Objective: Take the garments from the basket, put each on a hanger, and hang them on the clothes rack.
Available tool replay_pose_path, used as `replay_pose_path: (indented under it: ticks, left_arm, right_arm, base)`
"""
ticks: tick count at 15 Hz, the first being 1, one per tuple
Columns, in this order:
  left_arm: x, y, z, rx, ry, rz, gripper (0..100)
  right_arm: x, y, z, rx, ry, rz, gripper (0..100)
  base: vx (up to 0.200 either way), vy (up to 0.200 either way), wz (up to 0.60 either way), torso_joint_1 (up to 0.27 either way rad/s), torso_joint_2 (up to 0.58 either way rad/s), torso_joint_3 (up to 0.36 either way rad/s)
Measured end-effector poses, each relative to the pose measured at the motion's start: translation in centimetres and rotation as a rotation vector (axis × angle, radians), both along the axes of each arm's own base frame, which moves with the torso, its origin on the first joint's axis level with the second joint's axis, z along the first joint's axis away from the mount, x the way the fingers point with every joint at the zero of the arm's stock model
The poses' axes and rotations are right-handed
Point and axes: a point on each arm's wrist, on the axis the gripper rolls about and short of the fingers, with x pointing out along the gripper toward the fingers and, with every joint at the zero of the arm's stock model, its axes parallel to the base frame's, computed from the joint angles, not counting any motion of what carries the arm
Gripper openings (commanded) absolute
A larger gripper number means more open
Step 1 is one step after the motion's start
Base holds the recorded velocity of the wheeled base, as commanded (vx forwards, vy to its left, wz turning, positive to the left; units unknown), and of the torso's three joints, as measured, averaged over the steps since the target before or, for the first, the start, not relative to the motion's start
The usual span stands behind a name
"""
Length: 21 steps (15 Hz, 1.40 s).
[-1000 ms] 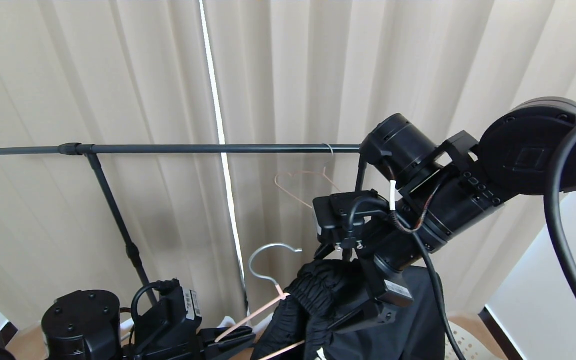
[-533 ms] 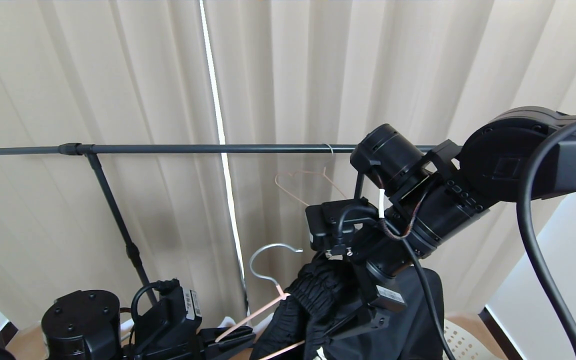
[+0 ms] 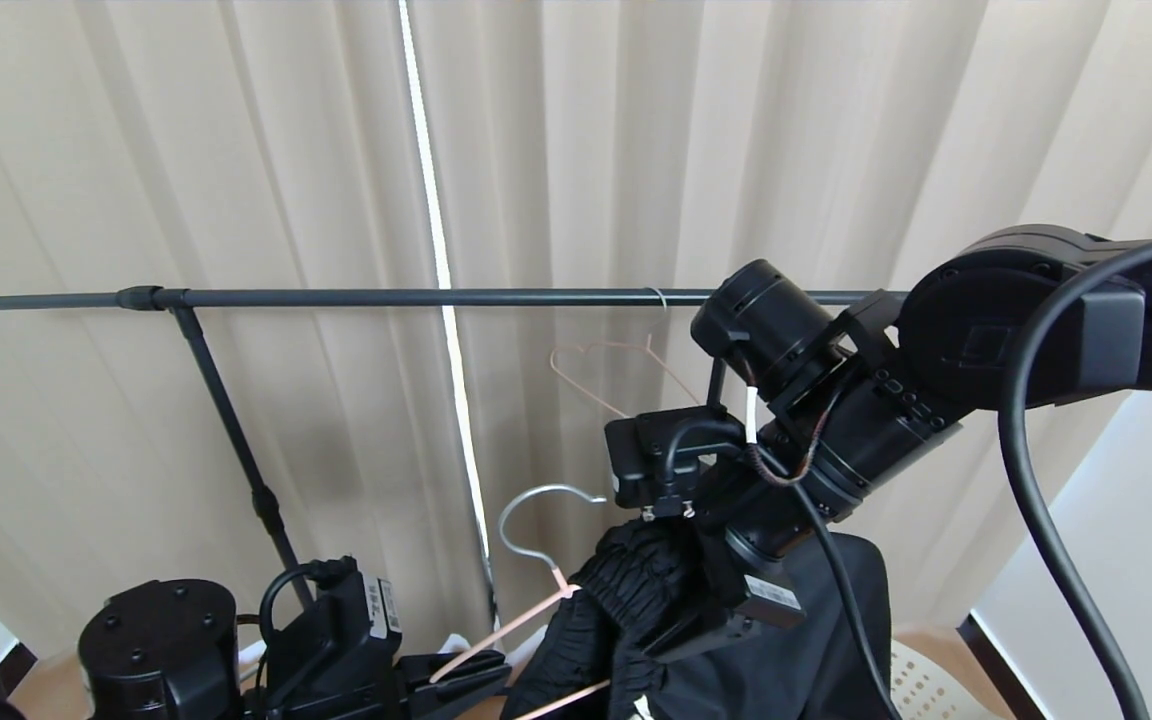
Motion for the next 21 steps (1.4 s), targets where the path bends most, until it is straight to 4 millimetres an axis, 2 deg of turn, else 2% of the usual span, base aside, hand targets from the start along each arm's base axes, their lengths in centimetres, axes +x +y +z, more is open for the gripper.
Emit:
replay_pose_path:
  ticks: [9, 10, 17, 21]
  left_arm:
    - [0.0, 0.0, 0.1, -0.004, -0.002, 0.002, 0]
    - [0.0, 0.0, 0.1, -0.004, -0.002, 0.003, 100]
    - [0.4, 0.5, 0.2, -0.016, 0.002, 0.032, 100]
    - [1.2, 1.9, 0.3, -0.087, 0.109, 0.137, 100]
  right_arm:
    - [-0.2, -0.2, 0.1, 0.0, 0.007, -0.009, 0]
    - [-0.3, -0.2, 0.2, 0.0, 0.007, -0.011, 0]
    - [-0.7, -1.2, 0.5, 0.0, 0.006, -0.027, 0]
    - [-0.2, -3.5, 1.2, 0.01, -0.004, -0.094, 0]
  base:
    - [0.0, 0.0, 0.0, 0.0, 0.0, 0.0]
    - [0.0, 0.0, 0.0, 0.0, 0.0, 0.0]
    - [0.0, 0.0, 0.0, 0.0, 0.0, 0.0]
    - [0.0, 0.0, 0.0, 0.0, 0.0, 0.0]
